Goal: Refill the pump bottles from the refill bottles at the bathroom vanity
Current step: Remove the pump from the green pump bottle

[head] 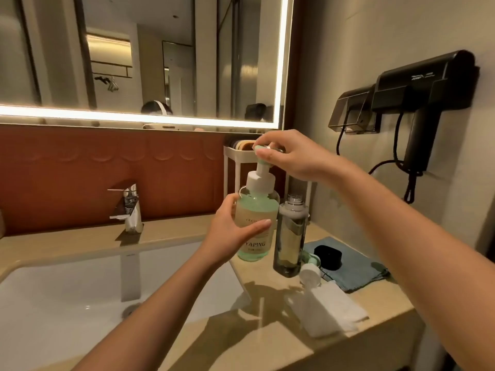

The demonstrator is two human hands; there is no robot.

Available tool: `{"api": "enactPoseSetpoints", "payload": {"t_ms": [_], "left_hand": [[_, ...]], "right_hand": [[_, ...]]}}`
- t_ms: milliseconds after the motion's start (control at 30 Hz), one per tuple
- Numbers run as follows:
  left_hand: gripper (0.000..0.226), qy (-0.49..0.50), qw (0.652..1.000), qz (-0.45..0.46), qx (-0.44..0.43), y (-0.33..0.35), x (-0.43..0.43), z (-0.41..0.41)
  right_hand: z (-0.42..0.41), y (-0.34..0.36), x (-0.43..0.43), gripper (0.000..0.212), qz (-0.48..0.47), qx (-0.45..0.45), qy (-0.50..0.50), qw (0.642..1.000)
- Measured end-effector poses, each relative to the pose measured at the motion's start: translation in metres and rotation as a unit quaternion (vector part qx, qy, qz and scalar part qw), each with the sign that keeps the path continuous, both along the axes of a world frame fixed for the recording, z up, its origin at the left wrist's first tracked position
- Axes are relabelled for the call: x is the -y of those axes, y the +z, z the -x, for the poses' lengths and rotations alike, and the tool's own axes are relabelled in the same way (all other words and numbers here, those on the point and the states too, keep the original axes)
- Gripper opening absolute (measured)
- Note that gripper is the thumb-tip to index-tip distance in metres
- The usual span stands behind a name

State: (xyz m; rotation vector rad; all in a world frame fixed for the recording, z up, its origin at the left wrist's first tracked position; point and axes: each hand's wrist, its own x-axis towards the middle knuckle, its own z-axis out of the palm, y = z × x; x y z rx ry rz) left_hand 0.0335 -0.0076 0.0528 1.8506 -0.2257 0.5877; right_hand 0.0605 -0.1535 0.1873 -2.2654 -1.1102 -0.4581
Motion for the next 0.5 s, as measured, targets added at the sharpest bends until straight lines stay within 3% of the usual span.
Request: {"api": "enactPoseSetpoints", "payload": {"t_ms": [200, 500], "left_hand": [[0.086, -0.014, 0.996, -0.01, -0.092, -0.053, 0.002, 0.021], [0.065, -0.017, 0.994, 0.013, -0.112, -0.092, 0.016, 0.031]], "right_hand": [[0.008, -0.061, -0.002, 0.03, 0.019, -0.068, 0.006, 0.998], [0.014, -0.108, 0.001, 0.033, 0.039, -0.096, 0.008, 0.995]]}}
